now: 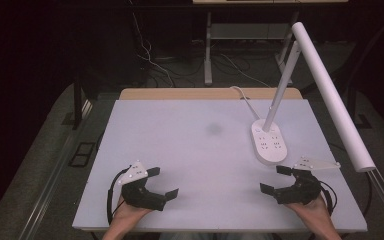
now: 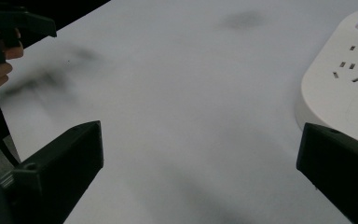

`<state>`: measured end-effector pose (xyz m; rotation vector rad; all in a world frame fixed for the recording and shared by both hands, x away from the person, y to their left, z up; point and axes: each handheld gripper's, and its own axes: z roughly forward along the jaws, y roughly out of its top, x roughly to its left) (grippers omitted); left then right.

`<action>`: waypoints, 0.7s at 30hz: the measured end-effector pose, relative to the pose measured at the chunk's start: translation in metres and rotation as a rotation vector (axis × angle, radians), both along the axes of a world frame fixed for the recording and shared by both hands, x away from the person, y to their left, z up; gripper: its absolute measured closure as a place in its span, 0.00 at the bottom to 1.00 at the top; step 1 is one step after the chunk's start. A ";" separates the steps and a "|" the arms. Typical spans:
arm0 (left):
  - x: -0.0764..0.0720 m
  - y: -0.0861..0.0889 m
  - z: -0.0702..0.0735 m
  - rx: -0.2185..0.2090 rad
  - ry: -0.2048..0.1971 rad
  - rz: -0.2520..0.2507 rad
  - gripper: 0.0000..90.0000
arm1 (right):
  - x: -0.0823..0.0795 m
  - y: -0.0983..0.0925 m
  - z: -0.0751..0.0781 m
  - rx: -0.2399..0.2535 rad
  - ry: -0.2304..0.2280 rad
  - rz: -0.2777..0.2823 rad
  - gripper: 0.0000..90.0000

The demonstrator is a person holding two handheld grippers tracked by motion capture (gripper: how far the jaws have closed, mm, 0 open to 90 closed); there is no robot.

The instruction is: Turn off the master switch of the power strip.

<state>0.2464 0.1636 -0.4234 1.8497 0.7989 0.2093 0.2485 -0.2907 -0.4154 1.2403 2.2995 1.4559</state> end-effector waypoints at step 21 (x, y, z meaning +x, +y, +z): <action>-0.002 0.002 -0.003 0.022 -0.009 0.005 0.00 | 0.001 0.004 0.008 -0.010 0.012 0.022 0.00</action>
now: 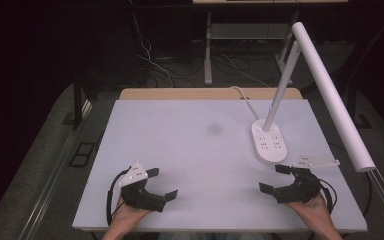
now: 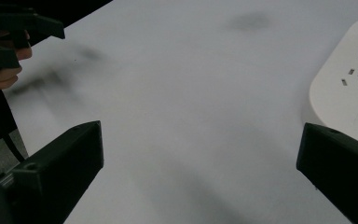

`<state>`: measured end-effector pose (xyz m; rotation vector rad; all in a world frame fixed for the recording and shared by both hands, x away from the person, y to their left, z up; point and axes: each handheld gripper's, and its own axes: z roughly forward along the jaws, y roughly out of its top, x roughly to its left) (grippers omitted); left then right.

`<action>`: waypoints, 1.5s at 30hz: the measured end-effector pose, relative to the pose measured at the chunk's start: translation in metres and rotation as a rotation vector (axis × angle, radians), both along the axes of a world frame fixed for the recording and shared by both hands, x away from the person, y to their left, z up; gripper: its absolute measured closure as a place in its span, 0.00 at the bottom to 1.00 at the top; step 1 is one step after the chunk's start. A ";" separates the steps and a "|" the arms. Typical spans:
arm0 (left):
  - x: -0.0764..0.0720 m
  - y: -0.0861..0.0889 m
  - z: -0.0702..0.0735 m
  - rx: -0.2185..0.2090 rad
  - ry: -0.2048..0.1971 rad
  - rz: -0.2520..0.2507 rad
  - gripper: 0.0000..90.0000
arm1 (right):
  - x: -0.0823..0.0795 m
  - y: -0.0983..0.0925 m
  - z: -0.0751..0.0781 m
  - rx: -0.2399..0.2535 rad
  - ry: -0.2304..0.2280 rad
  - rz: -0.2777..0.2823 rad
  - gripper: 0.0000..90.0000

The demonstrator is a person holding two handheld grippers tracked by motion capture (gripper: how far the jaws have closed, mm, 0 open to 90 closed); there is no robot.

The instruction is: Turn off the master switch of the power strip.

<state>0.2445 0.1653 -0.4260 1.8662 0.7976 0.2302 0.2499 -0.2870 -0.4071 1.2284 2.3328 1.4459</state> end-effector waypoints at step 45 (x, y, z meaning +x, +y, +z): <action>0.002 0.004 -0.001 -0.002 0.003 0.010 0.00 | 0.041 0.015 0.038 -0.092 -0.025 0.028 0.00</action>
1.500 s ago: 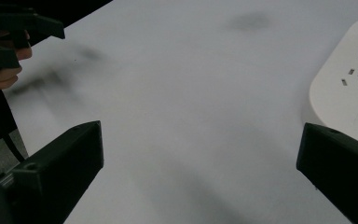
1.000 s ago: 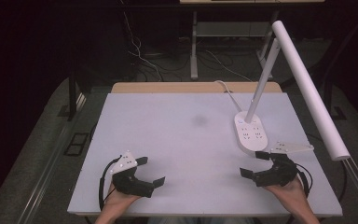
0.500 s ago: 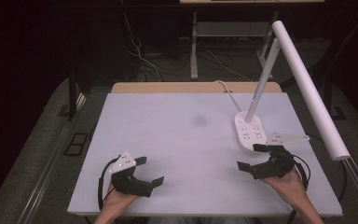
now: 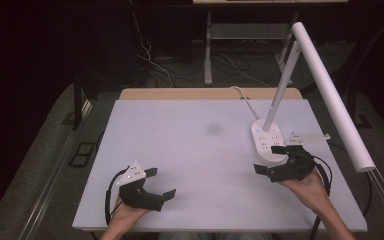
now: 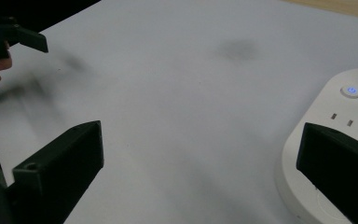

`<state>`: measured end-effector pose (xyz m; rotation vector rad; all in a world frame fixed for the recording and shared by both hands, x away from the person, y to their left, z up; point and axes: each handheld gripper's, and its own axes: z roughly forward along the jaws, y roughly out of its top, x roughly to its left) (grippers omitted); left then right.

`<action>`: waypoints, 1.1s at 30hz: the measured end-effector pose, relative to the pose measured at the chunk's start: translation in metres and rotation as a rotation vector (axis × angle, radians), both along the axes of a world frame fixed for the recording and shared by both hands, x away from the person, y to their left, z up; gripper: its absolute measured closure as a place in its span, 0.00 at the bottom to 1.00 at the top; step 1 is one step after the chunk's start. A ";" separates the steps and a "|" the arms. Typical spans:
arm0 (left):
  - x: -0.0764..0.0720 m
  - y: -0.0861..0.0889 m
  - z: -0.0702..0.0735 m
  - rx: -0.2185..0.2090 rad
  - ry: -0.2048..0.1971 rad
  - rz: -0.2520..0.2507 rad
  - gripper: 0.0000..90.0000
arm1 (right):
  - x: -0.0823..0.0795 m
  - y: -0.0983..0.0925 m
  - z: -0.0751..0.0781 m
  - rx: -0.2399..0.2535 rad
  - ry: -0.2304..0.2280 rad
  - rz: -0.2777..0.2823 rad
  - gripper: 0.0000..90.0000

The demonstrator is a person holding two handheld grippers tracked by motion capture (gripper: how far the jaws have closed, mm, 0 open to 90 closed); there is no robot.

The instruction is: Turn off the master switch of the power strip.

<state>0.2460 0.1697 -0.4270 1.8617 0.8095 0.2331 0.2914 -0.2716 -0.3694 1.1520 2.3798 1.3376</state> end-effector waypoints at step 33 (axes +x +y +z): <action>0.000 0.002 0.000 -0.006 0.003 0.001 0.00 | 0.046 0.017 0.010 -0.116 -0.007 -0.021 0.00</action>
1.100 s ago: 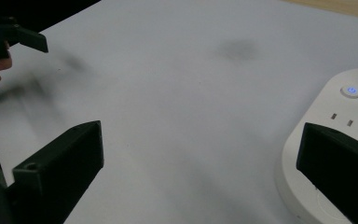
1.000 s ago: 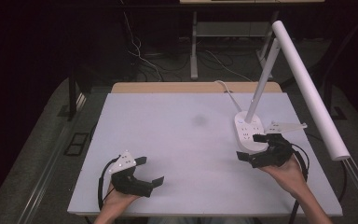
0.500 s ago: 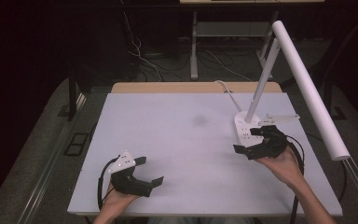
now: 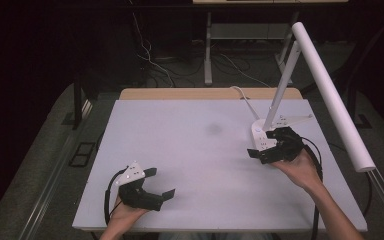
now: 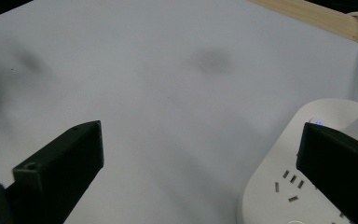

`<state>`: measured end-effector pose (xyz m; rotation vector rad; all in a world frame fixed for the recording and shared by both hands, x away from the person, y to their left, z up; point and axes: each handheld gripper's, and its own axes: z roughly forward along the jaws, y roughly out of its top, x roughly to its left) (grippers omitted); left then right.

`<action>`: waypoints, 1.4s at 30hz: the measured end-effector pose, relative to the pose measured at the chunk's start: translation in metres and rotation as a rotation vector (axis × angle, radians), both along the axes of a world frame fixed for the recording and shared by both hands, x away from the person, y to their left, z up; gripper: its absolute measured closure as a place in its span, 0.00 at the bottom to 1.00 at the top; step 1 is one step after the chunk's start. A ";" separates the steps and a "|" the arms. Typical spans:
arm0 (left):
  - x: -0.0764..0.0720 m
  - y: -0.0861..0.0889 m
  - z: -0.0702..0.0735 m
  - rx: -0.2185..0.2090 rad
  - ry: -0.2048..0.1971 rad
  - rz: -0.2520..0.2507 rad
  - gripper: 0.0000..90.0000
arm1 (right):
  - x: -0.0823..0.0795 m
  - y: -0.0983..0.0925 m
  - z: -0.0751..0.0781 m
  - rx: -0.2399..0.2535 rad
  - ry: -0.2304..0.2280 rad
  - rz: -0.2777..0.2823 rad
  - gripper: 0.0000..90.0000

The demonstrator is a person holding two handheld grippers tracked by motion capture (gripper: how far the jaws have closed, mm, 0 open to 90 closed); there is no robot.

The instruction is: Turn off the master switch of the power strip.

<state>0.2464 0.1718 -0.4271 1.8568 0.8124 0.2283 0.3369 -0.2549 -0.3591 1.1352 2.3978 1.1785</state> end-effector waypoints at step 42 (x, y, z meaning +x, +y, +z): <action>0.001 0.003 0.002 -0.017 -0.016 0.000 0.00 | 0.058 0.015 0.011 -0.262 -0.092 -0.017 0.41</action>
